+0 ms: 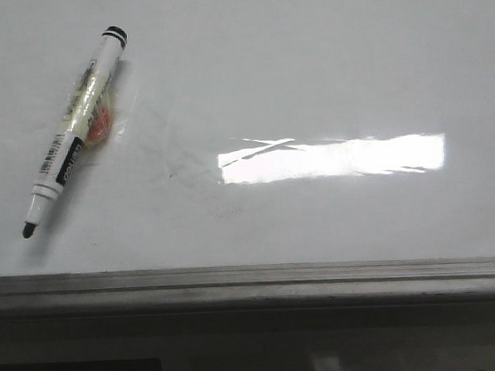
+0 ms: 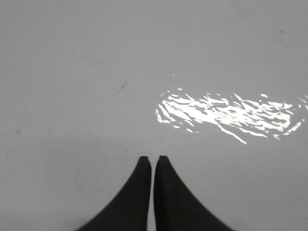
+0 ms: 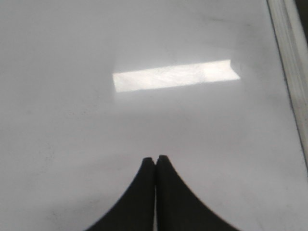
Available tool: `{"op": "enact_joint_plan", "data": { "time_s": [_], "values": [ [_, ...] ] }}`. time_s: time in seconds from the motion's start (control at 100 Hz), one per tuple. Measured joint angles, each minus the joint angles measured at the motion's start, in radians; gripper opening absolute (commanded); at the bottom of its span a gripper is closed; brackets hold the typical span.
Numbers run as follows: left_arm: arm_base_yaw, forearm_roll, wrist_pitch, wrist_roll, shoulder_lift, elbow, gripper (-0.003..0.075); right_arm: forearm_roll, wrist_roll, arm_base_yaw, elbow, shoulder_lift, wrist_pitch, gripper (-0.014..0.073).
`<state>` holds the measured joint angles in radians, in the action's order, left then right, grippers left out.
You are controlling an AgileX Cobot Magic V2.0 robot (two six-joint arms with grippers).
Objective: Write number 6 on whiteboard
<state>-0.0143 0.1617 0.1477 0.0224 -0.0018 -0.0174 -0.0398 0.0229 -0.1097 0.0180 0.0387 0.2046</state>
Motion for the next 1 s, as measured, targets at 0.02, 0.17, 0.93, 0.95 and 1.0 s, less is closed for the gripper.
{"op": "enact_joint_plan", "data": {
  "time_s": [0.02, 0.17, 0.93, 0.95, 1.0],
  "values": [
    [0.000, 0.003, 0.005, 0.000, 0.006, -0.008, -0.0020, -0.009, 0.000, 0.000, 0.005, 0.012, 0.003, -0.0064],
    [0.011, 0.011, 0.073, 0.002, 0.071, -0.098, -0.0020, -0.031, 0.000, 0.000, 0.074, 0.111, 0.049, -0.0064],
    [0.154, 0.024, -0.041, 0.081, 0.185, -0.178, 0.0337, -0.031, 0.000, 0.000, 0.166, 0.253, 0.124, -0.0064],
    [0.173, 0.024, -0.041, 0.087, 0.185, -0.178, 0.0337, -0.031, 0.000, 0.000, 0.166, 0.253, 0.124, -0.0064],
    [0.224, 0.024, -0.042, 0.096, 0.192, -0.178, 0.0337, -0.031, 0.000, 0.000, 0.166, 0.253, 0.124, -0.0064]
  ]
}}
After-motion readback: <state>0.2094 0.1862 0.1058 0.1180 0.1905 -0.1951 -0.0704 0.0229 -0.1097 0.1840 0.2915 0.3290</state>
